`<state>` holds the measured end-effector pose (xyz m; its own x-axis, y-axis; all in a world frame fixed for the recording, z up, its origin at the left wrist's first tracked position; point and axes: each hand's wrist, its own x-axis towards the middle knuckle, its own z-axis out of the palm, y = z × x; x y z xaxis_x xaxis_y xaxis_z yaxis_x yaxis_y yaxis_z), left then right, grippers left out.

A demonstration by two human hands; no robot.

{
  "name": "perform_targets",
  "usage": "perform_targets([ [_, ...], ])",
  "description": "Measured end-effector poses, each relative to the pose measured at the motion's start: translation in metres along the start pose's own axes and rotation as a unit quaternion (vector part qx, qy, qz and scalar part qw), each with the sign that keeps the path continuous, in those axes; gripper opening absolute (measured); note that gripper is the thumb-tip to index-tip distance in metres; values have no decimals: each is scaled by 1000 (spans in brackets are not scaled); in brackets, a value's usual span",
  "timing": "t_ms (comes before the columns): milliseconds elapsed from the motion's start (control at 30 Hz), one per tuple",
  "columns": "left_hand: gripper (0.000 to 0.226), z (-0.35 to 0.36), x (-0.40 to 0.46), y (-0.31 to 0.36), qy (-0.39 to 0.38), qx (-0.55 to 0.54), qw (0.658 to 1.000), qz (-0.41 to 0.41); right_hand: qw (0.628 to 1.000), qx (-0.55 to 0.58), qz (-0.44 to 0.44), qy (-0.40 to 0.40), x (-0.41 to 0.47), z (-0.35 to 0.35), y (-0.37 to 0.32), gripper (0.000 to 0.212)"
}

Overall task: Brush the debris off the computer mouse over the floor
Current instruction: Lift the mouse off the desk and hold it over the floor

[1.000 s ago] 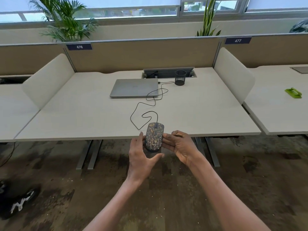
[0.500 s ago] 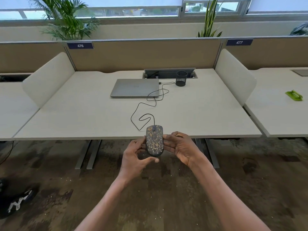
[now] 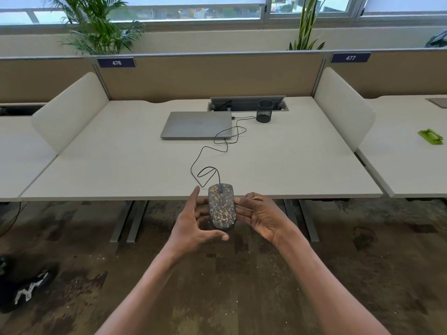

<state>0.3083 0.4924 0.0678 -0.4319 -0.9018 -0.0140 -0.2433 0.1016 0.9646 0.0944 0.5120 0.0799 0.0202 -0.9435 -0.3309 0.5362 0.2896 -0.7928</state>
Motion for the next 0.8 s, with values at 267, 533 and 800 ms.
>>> perform_targets([
  [267,158,-4,3,7,-46,43,998,-14,1000,-4,17,-13,1,1,-1,25],
  [533,150,-3,6,8,-48,43,998,-18,999,-12,28,-13,3,-1,-2,27],
  [800,150,-4,10,2,-63,19,997,-29,999,-14,37,-11,4,-1,-3,24],
])
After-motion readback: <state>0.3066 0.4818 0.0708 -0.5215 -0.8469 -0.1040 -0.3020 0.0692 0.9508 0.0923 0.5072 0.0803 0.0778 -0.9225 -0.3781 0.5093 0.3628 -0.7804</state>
